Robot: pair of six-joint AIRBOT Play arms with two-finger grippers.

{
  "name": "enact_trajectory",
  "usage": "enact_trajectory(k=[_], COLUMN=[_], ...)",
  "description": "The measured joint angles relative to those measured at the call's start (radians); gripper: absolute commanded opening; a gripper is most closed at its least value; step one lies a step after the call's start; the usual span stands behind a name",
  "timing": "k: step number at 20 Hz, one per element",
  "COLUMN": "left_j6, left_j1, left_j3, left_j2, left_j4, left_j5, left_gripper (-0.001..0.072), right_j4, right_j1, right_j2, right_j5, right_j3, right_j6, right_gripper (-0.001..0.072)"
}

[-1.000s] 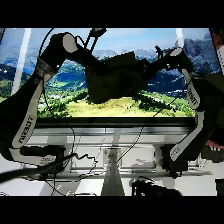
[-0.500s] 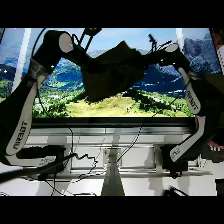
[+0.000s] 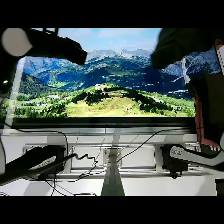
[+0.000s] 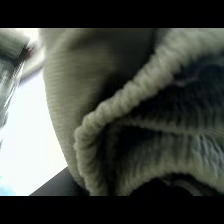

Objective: Fold the clothes and pants, and hang the long-sleeved shirts on hangers.

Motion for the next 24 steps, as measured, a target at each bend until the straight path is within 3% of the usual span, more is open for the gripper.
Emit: enact_trajectory(k=[3,7,10,11,12,13,14,18,20,21,23,24], left_j6=[-0.001,-0.004,-0.004,-0.004,-0.004,-0.004,-0.004,-0.004,-0.004,-0.004,-0.004,-0.004], left_j1=[0.011,0.026,0.029,0.03,0.03,0.03,0.031,0.031,0.031,0.031,0.031,0.031], left_j3=[0.0,0.0,0.0,0.0,0.0,0.0,0.0,0.0,0.0,0.0,0.0,0.0], left_j2=[0.079,0.135,0.15,0.152,0.153,0.155,0.156,0.157,0.157,0.157,0.157,0.157], left_j4=[0.132,0.2,0.206,0.207,0.208,0.209,0.209,0.209,0.209,0.21,0.209,0.21], left_j5=[0.003,0.003,-0.028,-0.037,-0.048,-0.055,-0.059,-0.071,-0.074,-0.075,-0.075,-0.076], left_gripper=[0.0018,0.0018,0.0018,0.0018,0.0018,0.0018,0.0018,0.0018,0.0018,0.0018,0.0018,0.0018], right_j4=[-0.25,-0.613,-0.746,-0.767,-0.795,-0.827,-0.85,-0.885,-0.885,-0.871,-0.843,-0.826], right_j1=[-0.178,-0.41,-0.569,-0.613,-0.65,-0.683,-0.713,-0.782,-0.792,-0.791,-0.768,-0.738], right_j2=[0.14,0.219,0.238,0.241,0.243,0.245,0.246,0.247,0.248,0.248,0.248,0.248], right_j5=[0.068,0.274,0.393,0.42,0.438,0.446,0.452,0.429,0.396,0.376,0.341,0.322], right_j3=[0.0,-0.014,-0.071,-0.095,-0.117,-0.136,-0.153,-0.186,-0.192,-0.193,-0.195,-0.196], right_j6=[0.142,0.293,0.378,0.397,0.419,0.441,0.461,0.504,0.513,0.517,0.521,0.521], right_gripper=[0.0031,0.0031,0.0038,0.0105,0.0328,0.0674,0.0687,0.066,0.0357,0.0241,0.0137,0.0132])
